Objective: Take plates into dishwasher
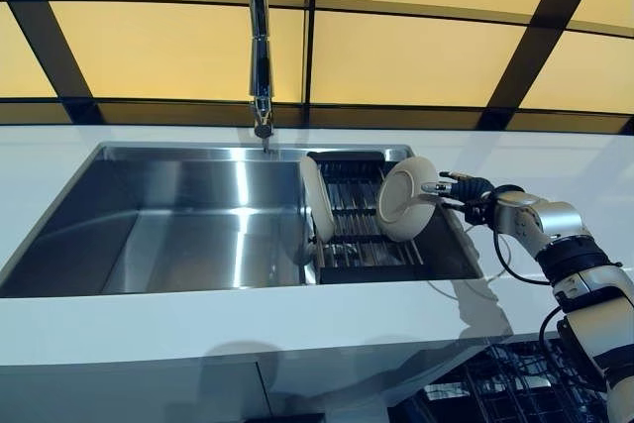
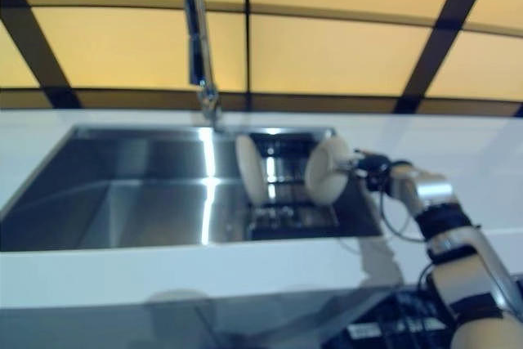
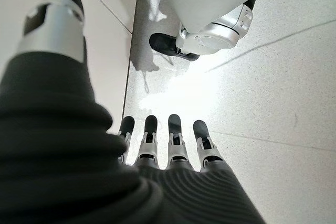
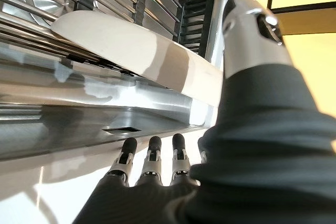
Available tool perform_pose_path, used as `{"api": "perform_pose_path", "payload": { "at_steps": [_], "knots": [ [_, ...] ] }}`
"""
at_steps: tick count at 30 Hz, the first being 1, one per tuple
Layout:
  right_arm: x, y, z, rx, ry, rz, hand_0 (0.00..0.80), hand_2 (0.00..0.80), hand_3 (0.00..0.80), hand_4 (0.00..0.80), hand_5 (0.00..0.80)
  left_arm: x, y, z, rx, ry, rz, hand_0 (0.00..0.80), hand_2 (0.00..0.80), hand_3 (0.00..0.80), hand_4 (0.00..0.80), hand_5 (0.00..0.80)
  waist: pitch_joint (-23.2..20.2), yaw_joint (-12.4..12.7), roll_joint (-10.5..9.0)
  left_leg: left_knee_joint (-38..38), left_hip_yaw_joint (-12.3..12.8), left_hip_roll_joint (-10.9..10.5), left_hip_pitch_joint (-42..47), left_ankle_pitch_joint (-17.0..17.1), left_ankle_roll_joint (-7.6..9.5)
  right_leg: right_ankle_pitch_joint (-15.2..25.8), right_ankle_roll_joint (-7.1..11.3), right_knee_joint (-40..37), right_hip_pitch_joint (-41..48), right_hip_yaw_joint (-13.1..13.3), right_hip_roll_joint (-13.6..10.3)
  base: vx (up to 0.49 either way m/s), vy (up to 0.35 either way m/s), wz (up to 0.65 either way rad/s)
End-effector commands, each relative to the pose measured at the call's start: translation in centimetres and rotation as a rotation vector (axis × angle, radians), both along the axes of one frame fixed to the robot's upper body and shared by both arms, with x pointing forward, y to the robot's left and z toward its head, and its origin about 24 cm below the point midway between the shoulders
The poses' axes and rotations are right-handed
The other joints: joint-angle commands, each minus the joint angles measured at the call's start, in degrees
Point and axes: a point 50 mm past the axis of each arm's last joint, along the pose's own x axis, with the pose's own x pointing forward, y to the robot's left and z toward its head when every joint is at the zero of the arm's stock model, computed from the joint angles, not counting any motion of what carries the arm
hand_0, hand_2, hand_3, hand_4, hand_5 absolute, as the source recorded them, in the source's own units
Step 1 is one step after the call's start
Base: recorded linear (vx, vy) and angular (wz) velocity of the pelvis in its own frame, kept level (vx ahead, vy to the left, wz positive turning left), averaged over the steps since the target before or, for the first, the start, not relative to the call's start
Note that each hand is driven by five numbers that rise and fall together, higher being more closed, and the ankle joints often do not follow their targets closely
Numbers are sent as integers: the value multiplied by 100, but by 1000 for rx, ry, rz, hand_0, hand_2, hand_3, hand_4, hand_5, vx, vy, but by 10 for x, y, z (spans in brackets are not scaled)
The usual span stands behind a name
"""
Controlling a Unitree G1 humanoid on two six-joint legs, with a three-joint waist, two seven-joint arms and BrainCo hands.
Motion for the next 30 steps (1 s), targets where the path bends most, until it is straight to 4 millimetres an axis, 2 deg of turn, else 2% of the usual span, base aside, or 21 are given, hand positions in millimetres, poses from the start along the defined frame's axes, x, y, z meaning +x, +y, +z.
{"api": "perform_pose_path", "payload": {
  "at_steps": [1,21,30],
  "knots": [
    [4,1,26,-62,-90,12,0,0,0,0,0,6,0,1,13,22,-20,0,0,0,0,0,-182,48,-3,21,374,349,318,-356,-417,508,705,-20,-359,85,-361,0,0,0],
    [6,11,18,-38,-52,37,0,0,0,0,0,6,-3,0,6,37,1,0,0,0,0,0,-131,68,1,21,333,335,386,-390,-419,452,697,-20,-282,72,-352,0,0,0],
    [10,24,27,-30,-82,74,0,0,0,0,0,5,-4,0,1,47,8,0,0,0,0,0,-104,126,-6,21,288,334,375,-385,-433,437,696,-20,-270,40,-352,0,0,0]
  ]
}}
